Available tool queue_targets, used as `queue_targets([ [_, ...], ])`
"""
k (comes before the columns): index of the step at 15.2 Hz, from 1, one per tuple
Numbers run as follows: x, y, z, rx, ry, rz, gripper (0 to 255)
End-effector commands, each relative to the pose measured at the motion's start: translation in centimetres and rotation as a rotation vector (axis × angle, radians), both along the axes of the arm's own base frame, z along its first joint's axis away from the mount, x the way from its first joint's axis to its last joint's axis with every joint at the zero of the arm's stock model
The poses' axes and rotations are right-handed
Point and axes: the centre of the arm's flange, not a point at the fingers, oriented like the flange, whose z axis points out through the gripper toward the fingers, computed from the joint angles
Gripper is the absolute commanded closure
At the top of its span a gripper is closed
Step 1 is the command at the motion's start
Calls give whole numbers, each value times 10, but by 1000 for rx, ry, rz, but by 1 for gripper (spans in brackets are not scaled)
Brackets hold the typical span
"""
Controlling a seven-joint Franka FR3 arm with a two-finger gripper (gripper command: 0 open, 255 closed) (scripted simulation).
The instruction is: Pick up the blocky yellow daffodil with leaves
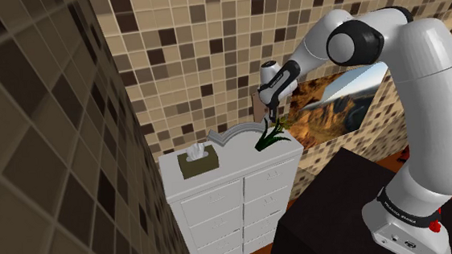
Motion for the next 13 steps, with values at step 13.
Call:
queue_targets([
  [13, 0, 0, 64, 0, 0, 0, 255],
])
